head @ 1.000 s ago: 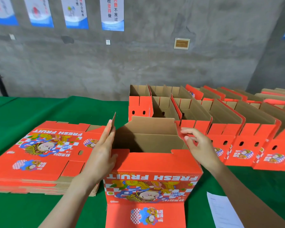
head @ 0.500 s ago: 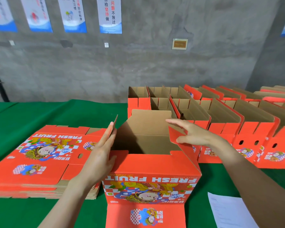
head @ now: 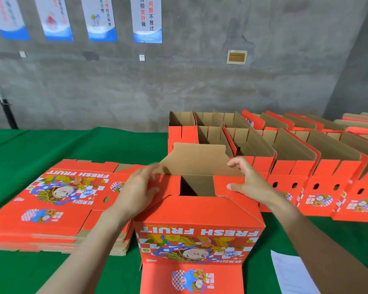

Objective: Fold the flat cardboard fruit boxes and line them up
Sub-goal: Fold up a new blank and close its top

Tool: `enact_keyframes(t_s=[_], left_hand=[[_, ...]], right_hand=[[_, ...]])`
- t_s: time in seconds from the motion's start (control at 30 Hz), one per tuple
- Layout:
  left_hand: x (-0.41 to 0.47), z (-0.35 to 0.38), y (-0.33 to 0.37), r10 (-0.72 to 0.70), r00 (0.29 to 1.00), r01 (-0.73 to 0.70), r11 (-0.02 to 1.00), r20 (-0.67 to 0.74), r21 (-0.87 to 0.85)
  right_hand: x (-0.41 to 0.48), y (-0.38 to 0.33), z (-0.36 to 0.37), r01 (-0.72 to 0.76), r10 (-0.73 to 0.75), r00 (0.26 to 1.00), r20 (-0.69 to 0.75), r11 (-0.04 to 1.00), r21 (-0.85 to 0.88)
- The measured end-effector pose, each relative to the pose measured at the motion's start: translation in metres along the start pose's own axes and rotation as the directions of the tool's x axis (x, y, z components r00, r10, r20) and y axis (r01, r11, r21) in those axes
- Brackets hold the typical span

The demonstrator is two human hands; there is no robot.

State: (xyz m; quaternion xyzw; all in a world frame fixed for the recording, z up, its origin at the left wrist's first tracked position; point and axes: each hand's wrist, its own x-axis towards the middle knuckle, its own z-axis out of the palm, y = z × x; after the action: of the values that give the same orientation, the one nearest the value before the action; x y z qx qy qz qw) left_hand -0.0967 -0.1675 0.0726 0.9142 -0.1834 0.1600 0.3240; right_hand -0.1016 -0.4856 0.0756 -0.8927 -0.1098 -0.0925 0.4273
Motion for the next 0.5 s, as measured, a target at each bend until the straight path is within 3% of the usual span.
enact_keyframes(t_s=[0.1, 0.23, 0.33, 0.43, 0.5], left_hand=[[0.01, -0.001, 0.003, -0.123, 0.991, 0.124, 0.992, 0.056, -0.014], [0.012, 0.005, 0.005, 0.001, 0.988, 0.004, 0.999, 0.153, -0.033], [0.01, 0.007, 0.006, -0.068, 0.986, 0.07, 0.997, 0.151, -0.011], [0.014, 0.007, 0.007, -0.167, 0.97, 0.187, 0.976, 0.176, -0.107], [0.015, 0.01, 0.01, -0.204, 0.952, 0.218, 0.975, 0.227, -0.04]], right_hand=[[-0.004, 0.003, 0.005, -0.001, 0.002, 0.998, -0.068, 1.0, 0.015], [-0.014, 0.0, 0.006, 0.036, -0.033, 0.998, -0.053, 0.998, 0.06], [-0.017, 0.0, 0.007, -0.013, 0.009, 1.0, 0.029, 0.987, 0.158], [-0.016, 0.0, 0.01, -0.051, 0.051, 0.999, 0.015, 0.997, 0.059], [-0.014, -0.002, 0.011, -0.049, 0.049, 0.999, 0.011, 0.997, -0.054]])
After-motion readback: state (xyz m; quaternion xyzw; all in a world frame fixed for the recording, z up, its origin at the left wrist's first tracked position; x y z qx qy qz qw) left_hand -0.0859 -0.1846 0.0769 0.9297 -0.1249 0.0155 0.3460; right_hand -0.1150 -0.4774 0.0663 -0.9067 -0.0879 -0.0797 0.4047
